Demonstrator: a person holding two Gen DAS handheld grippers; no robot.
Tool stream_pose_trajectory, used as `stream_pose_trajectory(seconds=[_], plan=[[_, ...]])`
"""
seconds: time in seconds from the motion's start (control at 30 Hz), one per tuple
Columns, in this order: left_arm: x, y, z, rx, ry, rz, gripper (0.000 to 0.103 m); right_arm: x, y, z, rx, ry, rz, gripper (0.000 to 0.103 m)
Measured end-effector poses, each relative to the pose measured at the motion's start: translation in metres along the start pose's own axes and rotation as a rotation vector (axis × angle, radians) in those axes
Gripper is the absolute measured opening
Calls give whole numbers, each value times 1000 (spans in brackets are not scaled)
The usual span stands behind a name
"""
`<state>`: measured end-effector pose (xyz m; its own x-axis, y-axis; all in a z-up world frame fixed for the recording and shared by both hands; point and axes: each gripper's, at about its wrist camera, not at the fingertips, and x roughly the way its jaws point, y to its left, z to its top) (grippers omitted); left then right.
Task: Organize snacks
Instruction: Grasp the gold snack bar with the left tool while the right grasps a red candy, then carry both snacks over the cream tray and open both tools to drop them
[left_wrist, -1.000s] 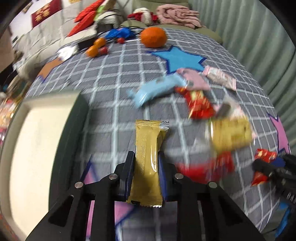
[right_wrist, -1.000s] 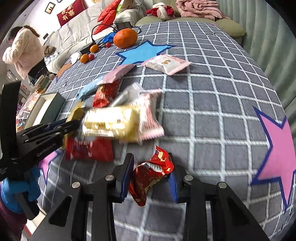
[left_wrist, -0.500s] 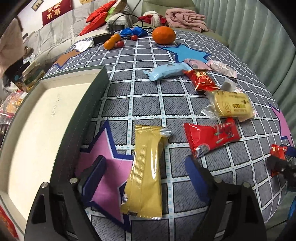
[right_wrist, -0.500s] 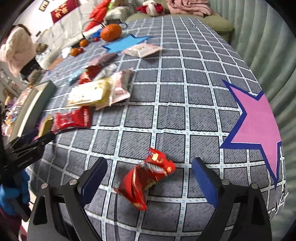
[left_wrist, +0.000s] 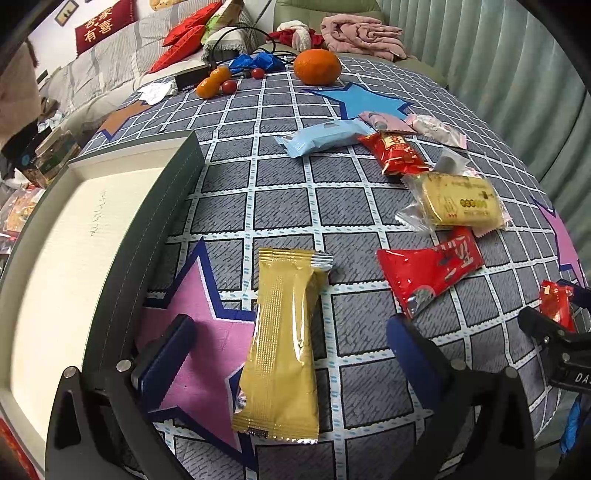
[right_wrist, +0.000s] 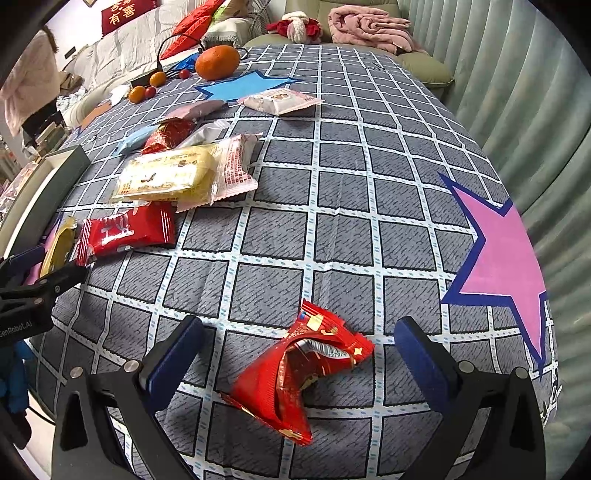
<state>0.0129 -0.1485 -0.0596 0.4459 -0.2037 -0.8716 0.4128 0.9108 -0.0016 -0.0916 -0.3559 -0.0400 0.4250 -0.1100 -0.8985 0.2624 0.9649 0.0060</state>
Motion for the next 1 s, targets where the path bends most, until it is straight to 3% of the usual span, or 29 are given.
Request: stream_pose_trajectory(seconds=[0.07, 0.1, 0.17, 0.23, 0.27, 0.3, 0.43, 0.63, 0.83, 1.0], plan=[[0, -1, 3, 2, 19, -6, 100, -2, -1, 0, 21, 14, -6, 103], [-2, -3, 4, 10, 19, -9, 90, -3, 0, 0, 24, 12, -2, 101], [-8, -11, 4, 43, 7, -27, 67, -10, 3, 1, 10, -6, 4, 81], [-13, -17, 3, 63, 5, -50, 25, -13, 4, 5, 7, -9, 26, 41], [-14, -18, 3, 63, 9, -60, 25, -14, 2, 6, 12, -7, 39, 32], [-15, -17, 3, 55, 12, -68, 25, -16, -2, 6, 33, -7, 75, 31], [-31, -7, -2, 19, -18, -122, 25, -31, -8, 5, 58, -41, 146, 31], [-61, 13, 1, -14, -81, -134, 25, -51, 4, 13, 47, -71, 207, 31], [-90, 45, 3, -63, -151, -124, 25, -60, 40, 31, 3, -79, 275, 31], [-108, 86, 5, -116, -195, -54, 25, -67, 90, 49, -84, -86, 327, 31]])
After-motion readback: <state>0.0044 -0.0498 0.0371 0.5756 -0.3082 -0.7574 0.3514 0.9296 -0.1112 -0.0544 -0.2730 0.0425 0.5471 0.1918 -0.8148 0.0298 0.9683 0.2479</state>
